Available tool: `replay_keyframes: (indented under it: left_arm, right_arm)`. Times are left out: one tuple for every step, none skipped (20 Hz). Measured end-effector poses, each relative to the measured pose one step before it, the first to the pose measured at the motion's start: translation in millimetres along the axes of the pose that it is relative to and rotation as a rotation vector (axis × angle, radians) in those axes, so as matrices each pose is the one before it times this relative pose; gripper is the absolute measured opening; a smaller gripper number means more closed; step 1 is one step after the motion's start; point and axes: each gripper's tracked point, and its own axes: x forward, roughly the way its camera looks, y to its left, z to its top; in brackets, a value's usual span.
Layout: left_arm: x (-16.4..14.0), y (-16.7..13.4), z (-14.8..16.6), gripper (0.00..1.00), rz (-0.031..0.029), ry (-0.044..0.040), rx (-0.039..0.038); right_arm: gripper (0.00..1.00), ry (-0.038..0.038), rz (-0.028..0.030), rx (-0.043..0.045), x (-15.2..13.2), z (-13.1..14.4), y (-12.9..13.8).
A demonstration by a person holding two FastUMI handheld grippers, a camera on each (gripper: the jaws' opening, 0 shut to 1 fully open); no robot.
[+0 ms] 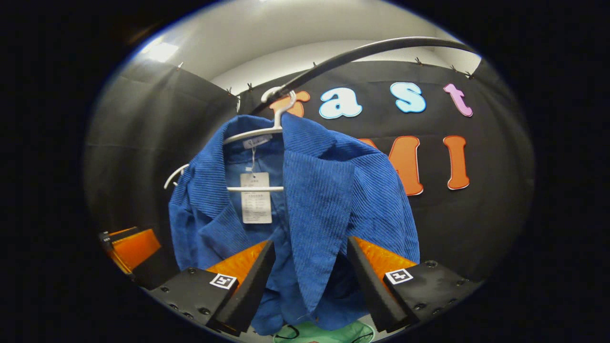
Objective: Grasp the clothes on the hanger with both hands and then place them into the laundry hamper below.
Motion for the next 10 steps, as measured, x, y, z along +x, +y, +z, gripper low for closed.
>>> replay_keyframes:
  left_arm:
    - [2.46, -1.62, -4.09, 0.95, -0.02973, 0.01440, -0.00715]
    - [3.68, -0.55, -3.07, 0.95, -0.03038, 0.01228, -0.00095]
    - [2.91, 0.37, -3.00, 0.95, -0.03025, 0.01152, 0.00097]
    - [2.19, 0.79, -3.21, 0.95, -0.02555, 0.01031, -0.00504]
    - [2.68, 0.49, -3.72, 0.95, -0.02605, 0.01325, -0.01534]
    - [2.48, -0.12, -4.04, 0.95, -0.01999, 0.01069, -0.01930]
    - [1.84, 1.06, -3.22, 0.95, -0.00300, 0.00805, -0.01354]
    - [2.93, 3.07, -3.05, 0.95, 0.01461, 0.00271, -0.00231]
    - [2.40, 3.56, -1.66, 0.95, 0.02684, -0.00322, 0.00705]
    - [0.48, 0.58, -0.73, 0.95, 0.02852, -0.00810, 0.00881]
  right_arm:
    - [0.98, 0.01828, -0.01327, -0.00101, 10.76, -9.09, 4.62]
    - [0.98, 0.01369, -0.01207, -0.00222, 10.17, -8.25, 3.36]
    - [0.98, 0.01091, -0.02209, -0.00025, 11.26, -6.92, 0.61]
    - [0.98, 0.00272, -0.02183, -0.00314, 8.83, -3.75, -0.46]
    - [0.98, -0.00774, -0.01838, -0.00892, 9.30, -0.72, -2.08]
    - [0.89, -0.00756, -0.01574, -0.00513, 8.69, 0.85, -2.57]
    - [0.89, -0.00576, -0.01114, -0.00724, 4.82, 0.90, -5.35]
    - [0.74, -0.00155, -0.00057, 0.00050, 2.90, 1.57, -5.54]
    - [0.59, 0.00137, 0.00755, 0.00481, -0.77, 1.43, -6.99]
    - [0.44, -0.00643, 0.00667, 0.01488, 0.18, 2.48, -9.70]
